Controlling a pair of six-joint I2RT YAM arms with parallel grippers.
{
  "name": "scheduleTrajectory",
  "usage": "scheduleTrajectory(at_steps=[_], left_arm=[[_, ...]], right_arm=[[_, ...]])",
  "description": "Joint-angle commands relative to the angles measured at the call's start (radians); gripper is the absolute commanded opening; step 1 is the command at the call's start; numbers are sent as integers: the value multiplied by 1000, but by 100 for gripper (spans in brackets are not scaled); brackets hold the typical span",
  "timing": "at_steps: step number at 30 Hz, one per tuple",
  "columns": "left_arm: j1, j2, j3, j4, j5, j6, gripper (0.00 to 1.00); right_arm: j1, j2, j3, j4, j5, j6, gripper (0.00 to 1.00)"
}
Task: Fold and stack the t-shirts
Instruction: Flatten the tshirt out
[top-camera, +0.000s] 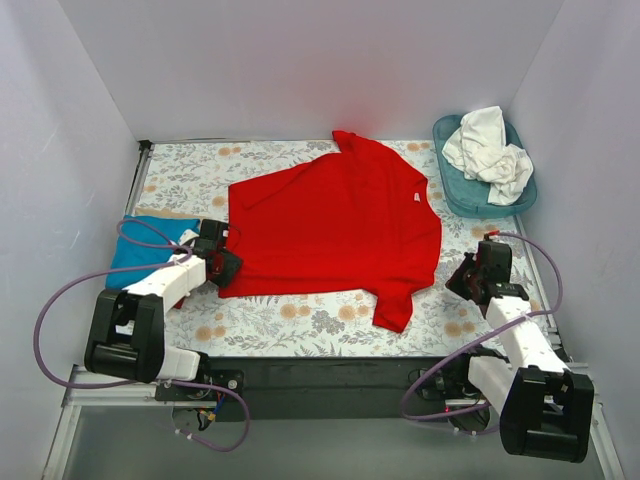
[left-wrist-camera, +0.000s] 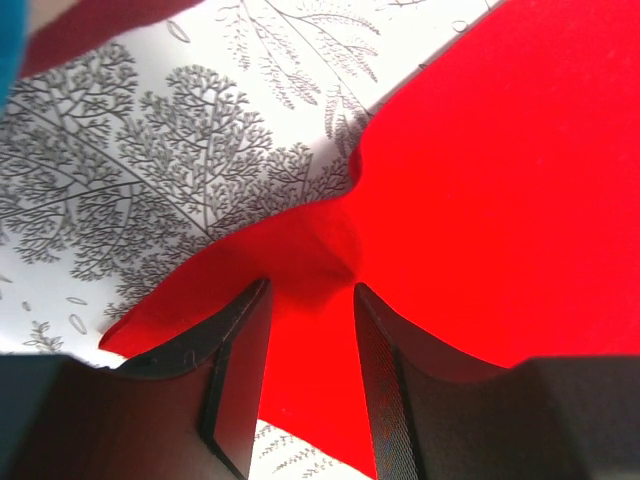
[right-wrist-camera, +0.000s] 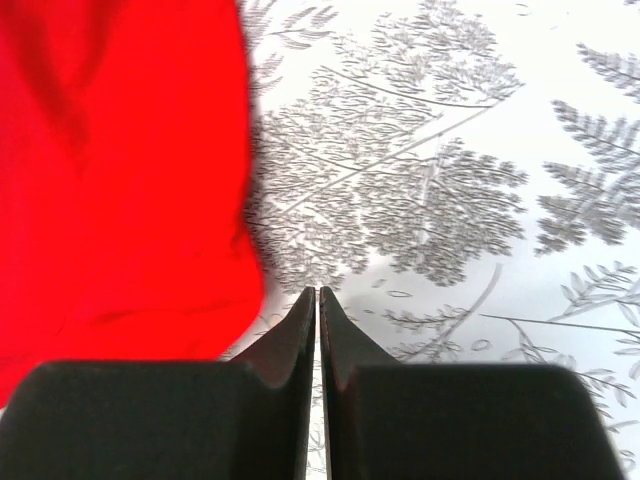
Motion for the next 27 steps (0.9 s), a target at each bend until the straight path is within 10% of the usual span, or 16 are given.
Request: scheduleTrajectory(at_steps=[1,10,27], left_arm=[[15,5,-58,-143,-90,16,38],[21,-67,-32,-120,-24,89,38],[21,-259,31,-177,54,120,39]], right_arm=[[-51,-15,23,-54,-18,-51,8],[-39,-97,103,-135,-162,-85,41],[1029,30,180,-358,519,285,41]])
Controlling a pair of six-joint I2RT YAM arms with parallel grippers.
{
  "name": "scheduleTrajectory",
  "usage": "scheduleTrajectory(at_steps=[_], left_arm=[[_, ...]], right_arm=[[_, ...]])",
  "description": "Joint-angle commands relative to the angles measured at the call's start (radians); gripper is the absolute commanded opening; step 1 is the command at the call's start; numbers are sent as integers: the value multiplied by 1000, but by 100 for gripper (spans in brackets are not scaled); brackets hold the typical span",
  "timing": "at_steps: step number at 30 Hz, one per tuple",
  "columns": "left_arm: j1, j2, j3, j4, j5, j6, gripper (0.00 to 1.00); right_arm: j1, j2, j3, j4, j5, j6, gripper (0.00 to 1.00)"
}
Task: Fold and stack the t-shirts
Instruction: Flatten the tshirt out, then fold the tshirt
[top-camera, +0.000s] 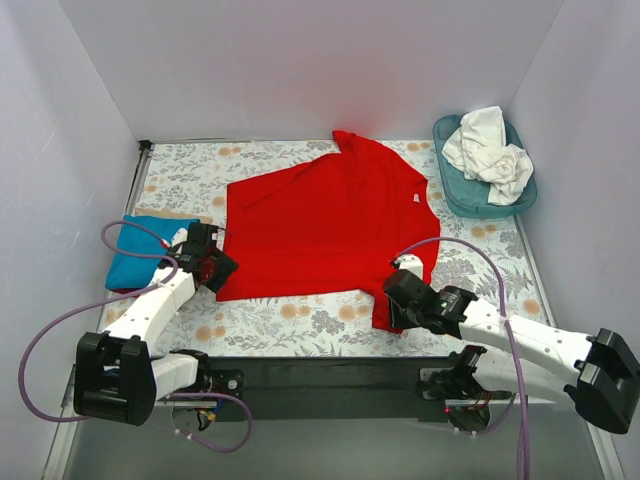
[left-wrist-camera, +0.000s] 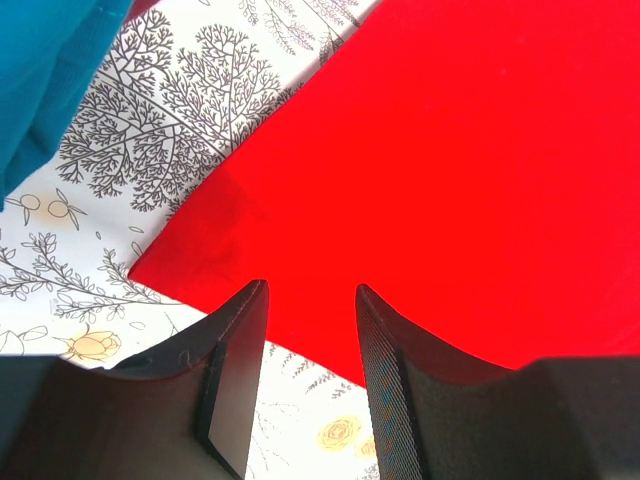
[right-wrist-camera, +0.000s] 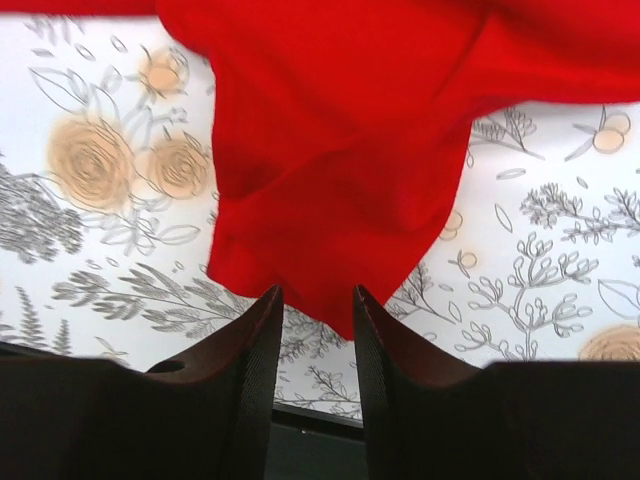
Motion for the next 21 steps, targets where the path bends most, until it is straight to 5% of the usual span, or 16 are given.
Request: scheduleTrajectory(at_steps=[1,8,21], left_arm=[[5,-41,36,-32,5,20,40],[5,-50,30,-36,4,30,39],[5,-47,10,-14,19,33,39]], right_arm=[[92,53,65,-70,211,88,42],[259,182,131,-147,299,132,53],[311,306,151,-228,374,211,53]])
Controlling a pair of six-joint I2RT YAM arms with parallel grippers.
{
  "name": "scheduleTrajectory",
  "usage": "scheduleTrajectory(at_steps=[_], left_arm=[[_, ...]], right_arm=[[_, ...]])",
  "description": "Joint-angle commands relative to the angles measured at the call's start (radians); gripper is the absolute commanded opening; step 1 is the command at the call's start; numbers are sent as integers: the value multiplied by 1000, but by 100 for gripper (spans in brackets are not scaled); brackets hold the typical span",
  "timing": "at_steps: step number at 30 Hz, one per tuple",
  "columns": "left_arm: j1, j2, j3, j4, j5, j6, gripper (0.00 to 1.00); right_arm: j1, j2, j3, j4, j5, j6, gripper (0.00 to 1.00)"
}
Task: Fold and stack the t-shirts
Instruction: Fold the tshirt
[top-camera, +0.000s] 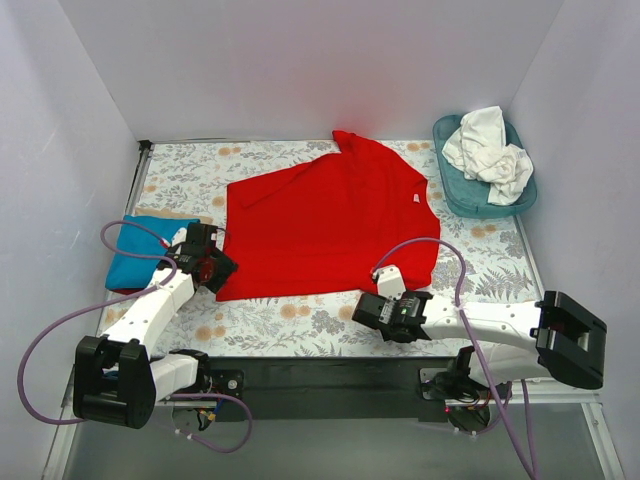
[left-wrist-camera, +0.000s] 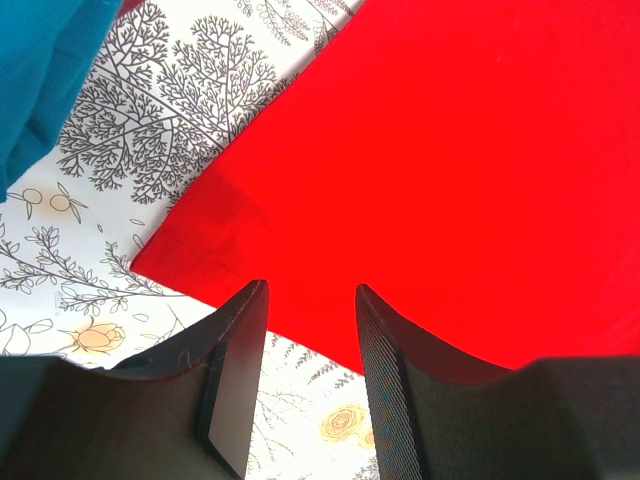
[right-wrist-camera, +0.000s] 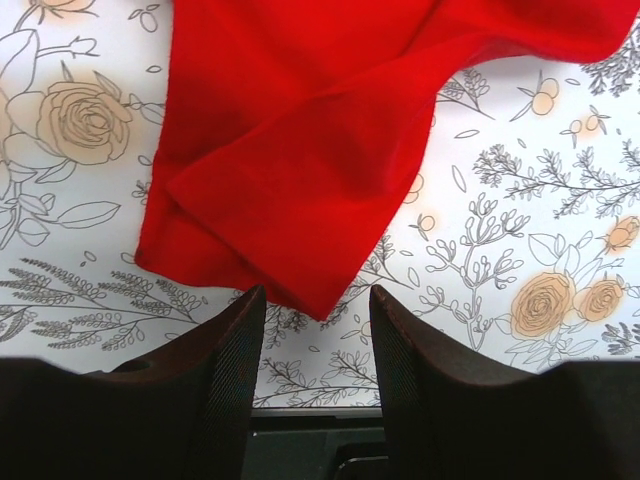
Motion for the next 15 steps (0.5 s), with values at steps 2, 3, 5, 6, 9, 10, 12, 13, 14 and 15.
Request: scheduleTrajectory(at_steps=[2,3,5,6,9,10,12,13,14,15], left_arm=[[5,-25,3,10,6,12,39],[5,-25,3,10,6,14,40],[5,-24,0,10,6,12,39],[5,-25,-2,9,6,11,40],[5,-34,-10,0,3,-2,39],[5,-36,-11,-8,1,-6,39],[5,-45,-16,-22,-13,-29,40],[5,-48,-17,-40,-19,-38,40],[4,-53,-20,-49,-25,-61,40],[5,-65,-22,-60,-40,-72,40]], right_arm=[[8,18,46,-39,84,50,52],[8,24,49,-38,88,50,53],[8,42,58,-39,90,46,51],[8,51,61,-39,91,45,51],[8,57,64,-28,88,40,49],[8,57,63,-25,87,39,48],[8,54,61,-21,91,37,41],[7,53,60,-19,93,37,40],[4,51,55,-16,93,37,40],[0,45,50,-15,93,34,39]])
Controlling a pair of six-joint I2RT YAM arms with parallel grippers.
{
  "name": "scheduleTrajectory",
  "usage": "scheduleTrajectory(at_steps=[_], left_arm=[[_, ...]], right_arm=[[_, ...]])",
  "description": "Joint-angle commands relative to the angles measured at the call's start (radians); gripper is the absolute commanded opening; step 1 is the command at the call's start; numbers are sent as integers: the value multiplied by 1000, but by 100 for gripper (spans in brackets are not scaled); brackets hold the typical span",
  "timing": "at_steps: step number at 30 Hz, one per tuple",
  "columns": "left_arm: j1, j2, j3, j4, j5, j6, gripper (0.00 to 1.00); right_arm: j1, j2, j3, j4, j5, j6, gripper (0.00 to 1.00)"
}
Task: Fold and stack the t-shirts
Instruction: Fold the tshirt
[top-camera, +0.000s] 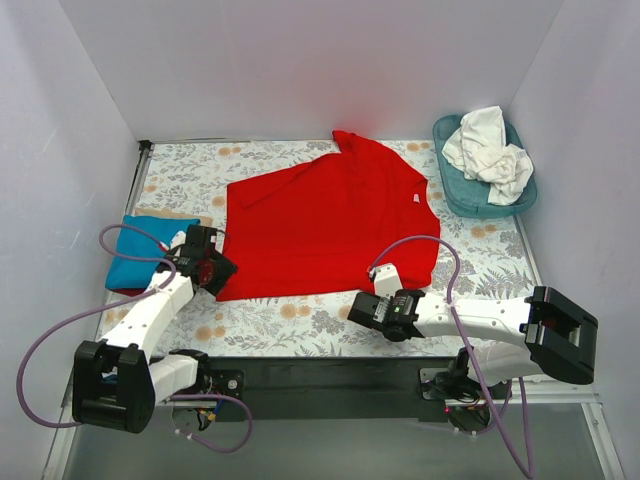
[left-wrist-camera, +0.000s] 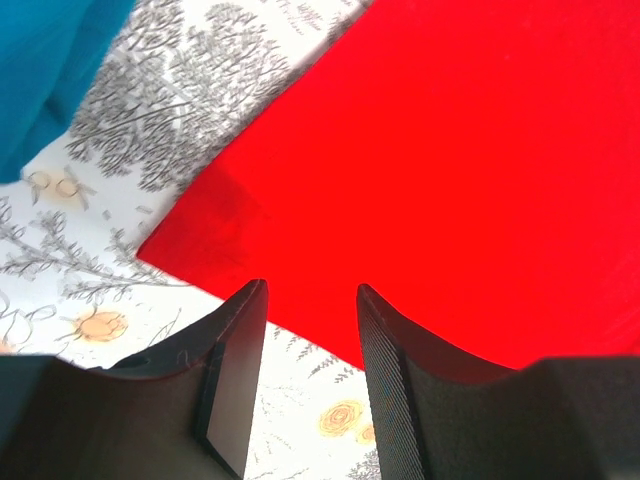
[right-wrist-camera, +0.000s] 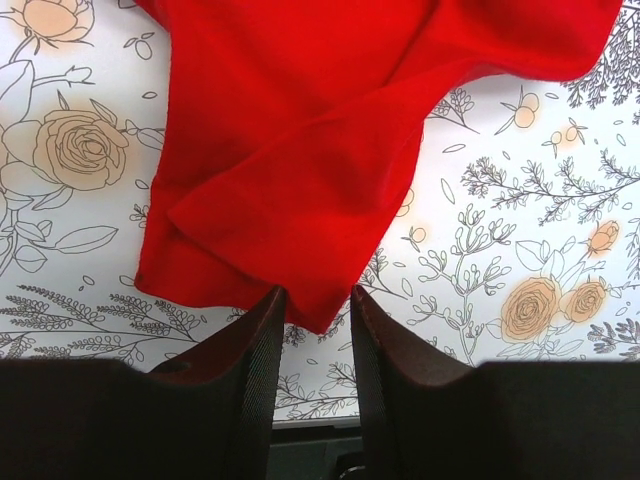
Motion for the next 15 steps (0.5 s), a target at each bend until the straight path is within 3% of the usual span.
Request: scheduleTrajectory(at_steps=[1,5,15], left_arm=[[5,-57,-16,-69,-48,-58,41],[5,-97,-22,-110,-89,-100,51],[5,-103,-57,-129,-108,-152,51]], right_arm=[[-7,-13,16,3,47,13,38],[-18,-22,-2,35,32,-17,38],[-24,-30,-51,143,-30,-77,38]])
